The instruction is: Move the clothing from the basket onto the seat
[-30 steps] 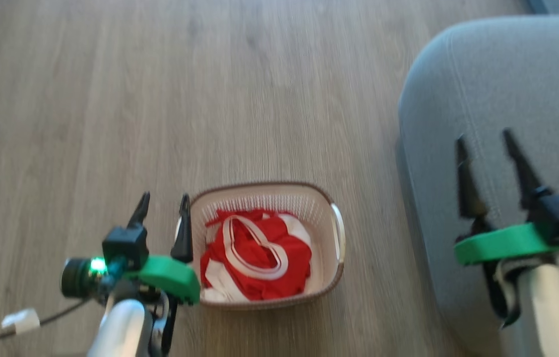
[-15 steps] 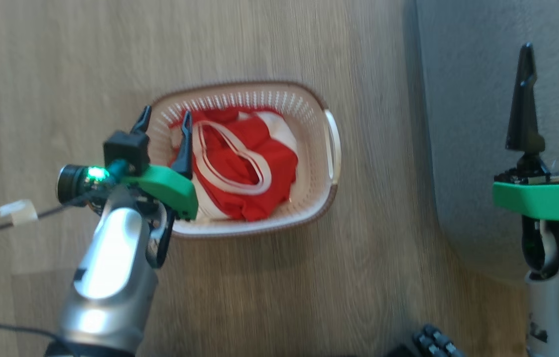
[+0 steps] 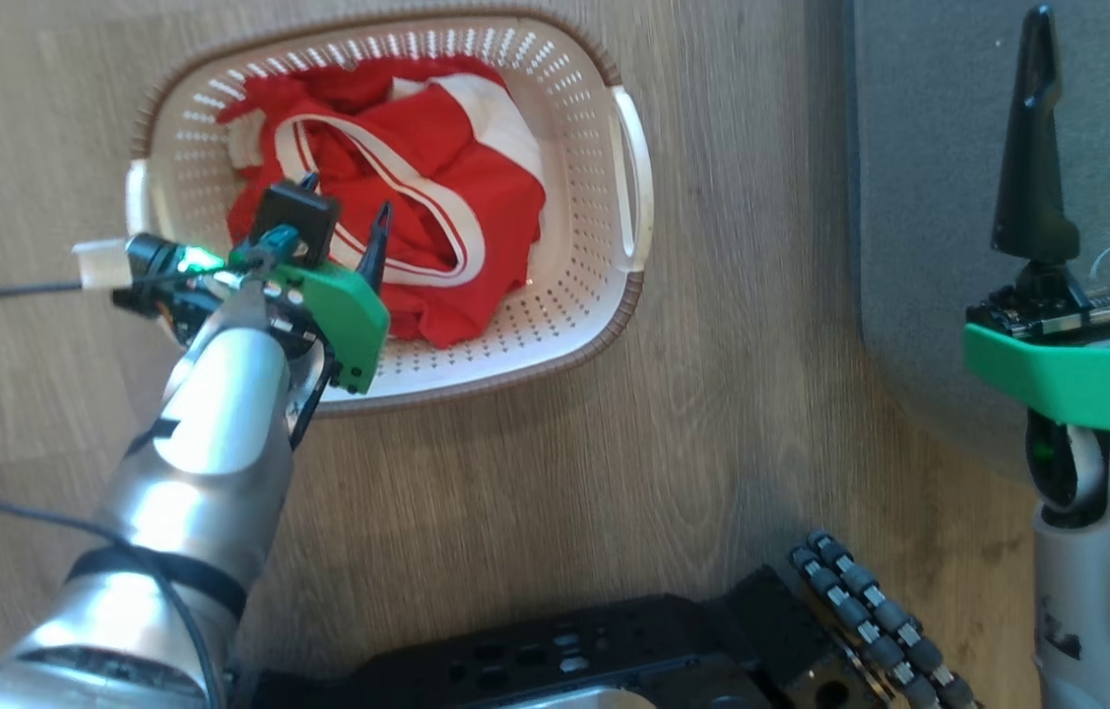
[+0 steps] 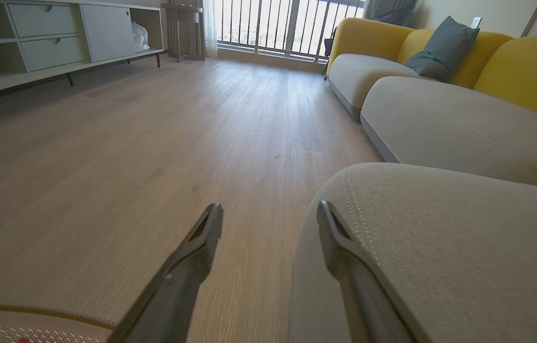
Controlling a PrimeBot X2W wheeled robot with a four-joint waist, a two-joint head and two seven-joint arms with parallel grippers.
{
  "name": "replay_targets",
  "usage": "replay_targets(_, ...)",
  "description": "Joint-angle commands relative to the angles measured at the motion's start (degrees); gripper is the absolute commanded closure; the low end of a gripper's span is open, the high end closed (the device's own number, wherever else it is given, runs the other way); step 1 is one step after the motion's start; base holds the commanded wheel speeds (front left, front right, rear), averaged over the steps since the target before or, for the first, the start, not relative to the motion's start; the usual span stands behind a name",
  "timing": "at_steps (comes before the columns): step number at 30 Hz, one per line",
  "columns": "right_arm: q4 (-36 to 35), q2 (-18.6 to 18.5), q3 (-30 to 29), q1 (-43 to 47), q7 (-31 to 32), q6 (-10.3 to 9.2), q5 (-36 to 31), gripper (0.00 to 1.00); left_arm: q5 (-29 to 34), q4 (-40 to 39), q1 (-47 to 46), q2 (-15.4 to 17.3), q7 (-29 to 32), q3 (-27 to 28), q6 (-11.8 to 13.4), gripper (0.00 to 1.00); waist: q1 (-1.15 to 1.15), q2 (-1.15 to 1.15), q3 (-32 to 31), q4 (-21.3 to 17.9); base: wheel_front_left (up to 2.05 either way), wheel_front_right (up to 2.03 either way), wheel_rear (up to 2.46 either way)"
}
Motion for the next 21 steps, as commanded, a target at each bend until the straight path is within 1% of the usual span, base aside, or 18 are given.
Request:
replay_targets(1, -2.5, -0.6, 1.2, 0.7, -0.3, -0.01, 0.5, 0.0, 0.5, 0.5, -0.5, 1.3, -0.7, 0.4, -0.5, 0.0, -0.01, 0.0, 2.1, -0.7, 0.0, 0.0, 0.0)
replay_targets(6, -2.9, -0.6, 0.1, 1.0, -0.3, -0.01, 1.5, 0.0, 1.2, 6.8, -4.9, 0.8, -0.7, -2.5, -2.0, 0.0, -0.01, 0.0, 4.7, -0.3, 0.0, 0.0, 0.0)
replay_targets(10, -3.8, -0.6, 0.3, 0.5, -0.3, -0.01, 1.5, 0.0, 1.8, 9.2, -8.0, 0.5, -0.7, -4.6, -2.6, 0.0, -0.01, 0.0, 6.7, -1.0, 0.0, 0.0, 0.0)
replay_targets(12, -4.3, -0.6, 0.2, 0.3, -0.3, -0.01, 1.7, 0.0, 3.2, 10.3, -9.4, 0.5, -0.7, -6.5, -2.7, 0.0, -0.01, 0.0, 7.7, -1.3, 0.0, 0.0, 0.0)
replay_targets(18, -5.4, -0.6, 0.4, 0.1, -0.3, -0.01, 2.3, 0.0, 5.3, 13.6, -13.0, 0.3, -0.2, -9.5, -2.4, 0.0, -0.01, 0.0, 9.9, -2.4, 0.0, 0.0, 0.0)
replay_targets(21, -6.0, -0.6, 0.6, 0.2, -0.3, -0.01, 2.8, 0.0, 6.3, 14.8, -14.7, 0.3, 1.1, -10.9, -1.5, 0.0, -0.01, 0.0, 10.8, -3.3, 0.0, 0.0, 0.0)
